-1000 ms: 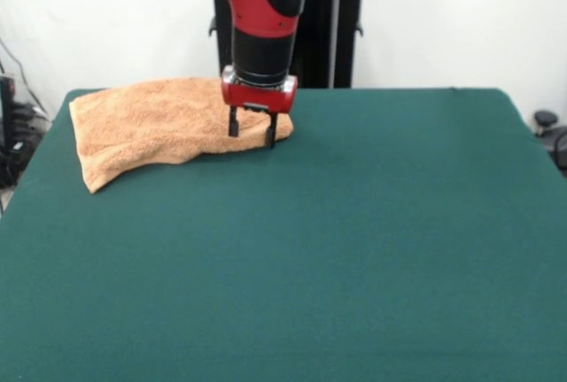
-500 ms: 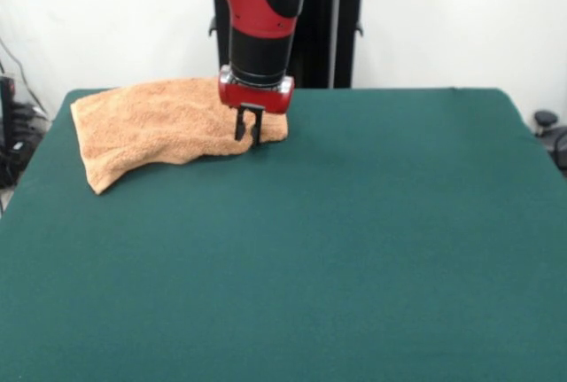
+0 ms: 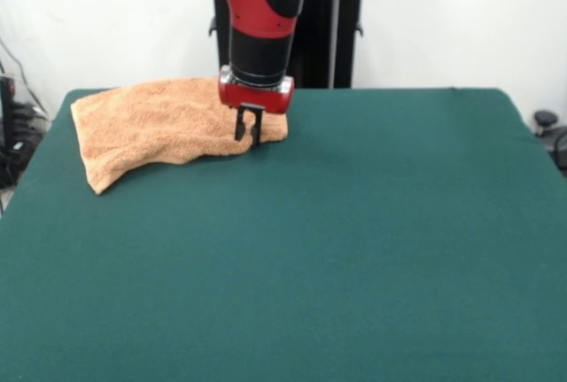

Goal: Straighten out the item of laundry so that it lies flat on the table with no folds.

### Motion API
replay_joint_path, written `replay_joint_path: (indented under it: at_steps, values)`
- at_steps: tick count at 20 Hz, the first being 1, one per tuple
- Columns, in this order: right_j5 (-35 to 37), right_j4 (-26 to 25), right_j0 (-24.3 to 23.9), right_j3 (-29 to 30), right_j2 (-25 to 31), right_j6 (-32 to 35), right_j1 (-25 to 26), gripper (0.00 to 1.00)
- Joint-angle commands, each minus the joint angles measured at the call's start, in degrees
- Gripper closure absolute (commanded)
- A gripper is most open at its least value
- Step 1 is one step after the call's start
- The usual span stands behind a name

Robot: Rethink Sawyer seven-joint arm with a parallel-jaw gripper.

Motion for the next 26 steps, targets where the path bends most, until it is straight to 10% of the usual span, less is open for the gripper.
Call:
replay_joint_path:
  at_steps: [1,26]
  values:
    - [-7.0,3.3,-1.2,-8.0,11.6,11.0,13.2,1.00]
    - [-3.1,8.0,1.1,-15.7,13.8,10.2,17.1,1.00]
